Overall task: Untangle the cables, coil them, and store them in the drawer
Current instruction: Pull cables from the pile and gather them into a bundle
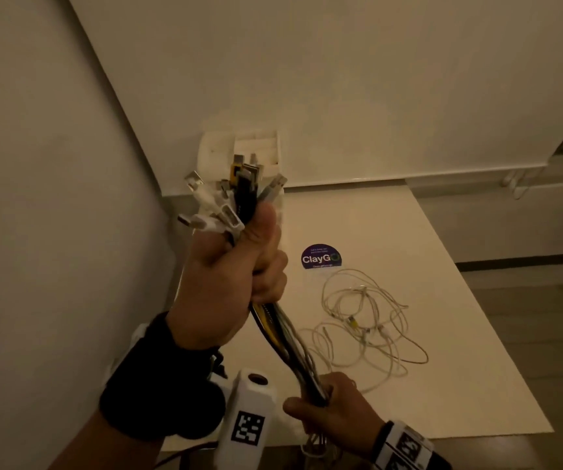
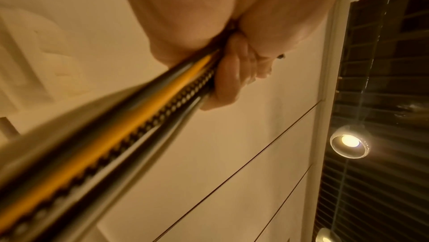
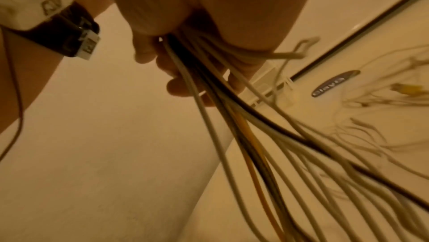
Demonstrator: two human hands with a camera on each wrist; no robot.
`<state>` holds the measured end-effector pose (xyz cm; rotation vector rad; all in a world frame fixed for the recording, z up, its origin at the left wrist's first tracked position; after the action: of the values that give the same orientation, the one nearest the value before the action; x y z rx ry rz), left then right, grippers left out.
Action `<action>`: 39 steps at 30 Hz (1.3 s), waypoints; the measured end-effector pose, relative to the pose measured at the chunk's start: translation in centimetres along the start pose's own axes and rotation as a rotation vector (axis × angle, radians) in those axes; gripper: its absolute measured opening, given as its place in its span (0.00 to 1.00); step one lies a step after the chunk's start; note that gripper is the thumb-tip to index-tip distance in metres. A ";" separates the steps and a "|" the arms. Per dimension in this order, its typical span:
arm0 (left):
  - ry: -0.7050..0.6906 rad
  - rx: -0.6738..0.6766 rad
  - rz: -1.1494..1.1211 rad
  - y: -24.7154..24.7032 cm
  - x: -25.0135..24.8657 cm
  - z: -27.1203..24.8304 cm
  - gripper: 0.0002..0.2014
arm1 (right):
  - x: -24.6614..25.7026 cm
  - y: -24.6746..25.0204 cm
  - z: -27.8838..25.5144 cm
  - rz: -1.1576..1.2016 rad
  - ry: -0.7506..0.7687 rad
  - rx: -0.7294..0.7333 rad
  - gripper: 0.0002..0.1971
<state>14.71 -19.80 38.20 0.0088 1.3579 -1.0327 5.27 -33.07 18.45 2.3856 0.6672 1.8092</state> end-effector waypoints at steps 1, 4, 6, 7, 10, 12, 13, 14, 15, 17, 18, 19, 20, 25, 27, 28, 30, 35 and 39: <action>-0.008 0.020 0.000 -0.2 -0.1 0.2 0.22 | -0.7 0.1 0.0 0.019 0.000 0.035 0.19; -0.028 0.026 0.022 -0.9 -1.0 1.4 0.22 | -3.2 0.4 0.3 -0.005 -0.044 0.096 0.22; -0.059 0.001 -0.007 -1.0 -1.7 2.3 0.21 | -5.4 0.4 0.4 -0.061 -0.101 0.117 0.22; -0.077 -0.016 -0.031 -1.0 -1.9 2.7 0.21 | -6.6 0.4 0.5 -0.088 -0.127 0.129 0.22; -0.090 -0.045 -0.051 -0.9 -1.4 3.1 0.21 | -9.5 0.5 0.1 -0.167 -0.236 0.097 0.25; -0.090 -0.055 -0.036 -1.1 -0.6 2.9 0.21 | -10.3 0.6 0.0 -0.195 -0.277 0.087 0.27; -0.095 -0.051 -0.027 -1.2 -0.3 3.0 0.20 | -10.5 0.7 0.0 -0.204 -0.289 0.083 0.27; -0.103 -0.046 -0.013 -1.2 -0.1 3.0 0.20 | -10.5 0.6 0.1 -0.217 -0.295 0.066 0.28; -0.108 -0.045 0.007 -1.2 0.0 3.1 0.20 | -10.6 0.5 0.1 -0.231 -0.286 0.056 0.30; -0.109 -0.036 0.051 -0.9 -0.3 3.4 0.20 | -10.7 0.1 0.0 -0.263 -0.238 0.065 0.31; -0.110 -0.033 0.069 -0.7 -0.6 3.5 0.19 | -10.7 -0.1 -0.2 -0.283 -0.213 0.076 0.29; -0.118 -0.038 0.081 -0.5 -0.9 3.6 0.19 | -10.6 -0.1 -0.5 -0.295 -0.180 0.086 0.25; -0.135 -0.049 0.087 -0.2 -1.3 3.7 0.20 | -10.6 0.0 -0.7 -0.295 -0.164 0.076 0.20; -0.162 -0.071 0.086 -0.6 -1.1 4.7 0.20 | -10.9 0.8 -0.7 -0.302 -0.137 0.054 0.13; -0.135 -0.055 0.091 -0.8 -0.1 5.0 0.19 | -10.9 1.0 -0.6 -0.311 -0.140 0.103 0.14; -0.123 -0.045 0.094 -0.9 0.3 5.2 0.19 | -10.7 1.1 -0.8 -0.323 -0.152 0.128 0.11; -0.111 -0.044 0.085 -0.7 0.7 5.6 0.19 | -10.4 1.9 -1.3 -0.298 -0.161 0.184 0.17; -0.111 -0.150 0.106 -0.4 1.5 6.1 0.22 | -9.9 8.0 -1.4 -0.159 -0.203 0.171 0.41; 0.000 -0.217 0.046 -0.2 3.0 6.0 0.18 | -11.1 11.4 1.6 -0.668 -0.287 -0.117 0.33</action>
<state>18.87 -25.06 37.61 -0.1204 1.4573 -0.8430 7.81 -47.31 11.53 1.9485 1.1070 1.1704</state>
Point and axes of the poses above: each hand's wrist, its own z-axis towards the middle knuckle, its own y-axis out of the back of the hand, x = y × z, the point moved 1 cm from there along z, towards the middle knuckle, and after that the axes turned 10 degrees about -z, right-handed, at the moved point
